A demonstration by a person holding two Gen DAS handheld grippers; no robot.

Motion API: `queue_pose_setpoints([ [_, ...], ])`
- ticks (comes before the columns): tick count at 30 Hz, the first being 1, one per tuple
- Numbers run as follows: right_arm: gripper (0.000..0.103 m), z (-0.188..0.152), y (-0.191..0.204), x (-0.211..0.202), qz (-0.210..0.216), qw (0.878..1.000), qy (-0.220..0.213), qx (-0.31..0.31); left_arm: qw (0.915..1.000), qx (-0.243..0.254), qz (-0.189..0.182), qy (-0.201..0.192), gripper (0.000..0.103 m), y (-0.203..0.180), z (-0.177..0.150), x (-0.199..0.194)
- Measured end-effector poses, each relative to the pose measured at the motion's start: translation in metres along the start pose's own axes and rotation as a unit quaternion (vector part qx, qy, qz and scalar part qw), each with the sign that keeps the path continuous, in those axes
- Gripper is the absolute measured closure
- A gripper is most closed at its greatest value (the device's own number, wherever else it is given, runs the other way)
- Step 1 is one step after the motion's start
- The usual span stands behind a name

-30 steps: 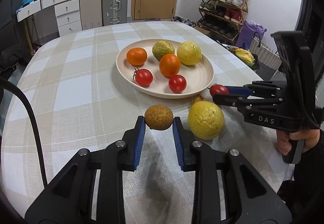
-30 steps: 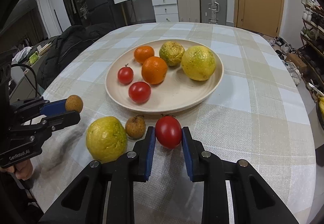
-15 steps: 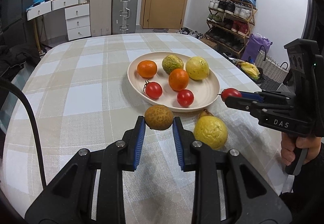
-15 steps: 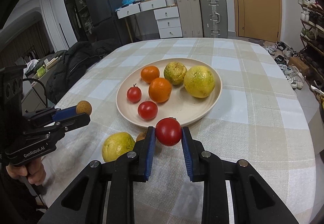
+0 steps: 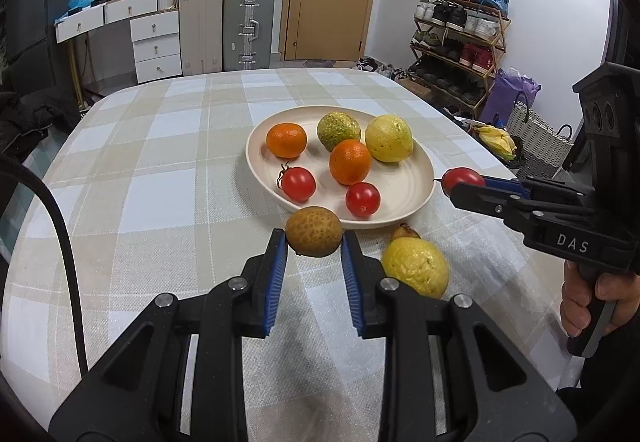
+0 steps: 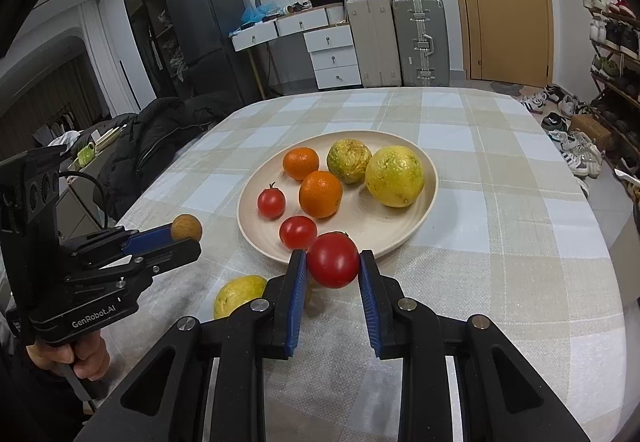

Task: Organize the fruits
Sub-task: 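Carry the brown fruit and red tomato over the cream plate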

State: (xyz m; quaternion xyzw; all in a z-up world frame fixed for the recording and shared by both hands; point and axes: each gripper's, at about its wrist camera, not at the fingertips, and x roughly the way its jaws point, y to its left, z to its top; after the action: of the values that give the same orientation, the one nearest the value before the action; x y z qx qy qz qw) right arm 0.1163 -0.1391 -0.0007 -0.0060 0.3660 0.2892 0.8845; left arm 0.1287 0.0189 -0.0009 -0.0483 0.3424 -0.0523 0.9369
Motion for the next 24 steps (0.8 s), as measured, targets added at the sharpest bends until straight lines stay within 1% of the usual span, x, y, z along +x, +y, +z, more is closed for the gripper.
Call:
queue_pose_setpoints([
  [5, 0.076, 0.003, -0.001, -0.007, -0.002, 1.0, -0.012, 0.004, 1.0, 0.003, -0.001, -0.003, 0.078, -0.004, 0.006, 0.003],
  [10, 0.076, 0.008, -0.004, -0.009, 0.001, 1.0, -0.013, 0.008, 1.0, 0.004, 0.001, -0.007, 0.078, -0.006, 0.014, 0.007],
  [18, 0.076, 0.018, -0.01, -0.003, 0.005, 1.0, -0.015, 0.016, 0.9999, 0.007, 0.005, -0.011, 0.078, -0.008, 0.031, 0.018],
  [24, 0.076, 0.024, -0.011, 0.006, 0.003, 1.0, -0.015, 0.018, 0.9999, 0.009, 0.009, -0.006, 0.078, -0.01, 0.036, 0.033],
])
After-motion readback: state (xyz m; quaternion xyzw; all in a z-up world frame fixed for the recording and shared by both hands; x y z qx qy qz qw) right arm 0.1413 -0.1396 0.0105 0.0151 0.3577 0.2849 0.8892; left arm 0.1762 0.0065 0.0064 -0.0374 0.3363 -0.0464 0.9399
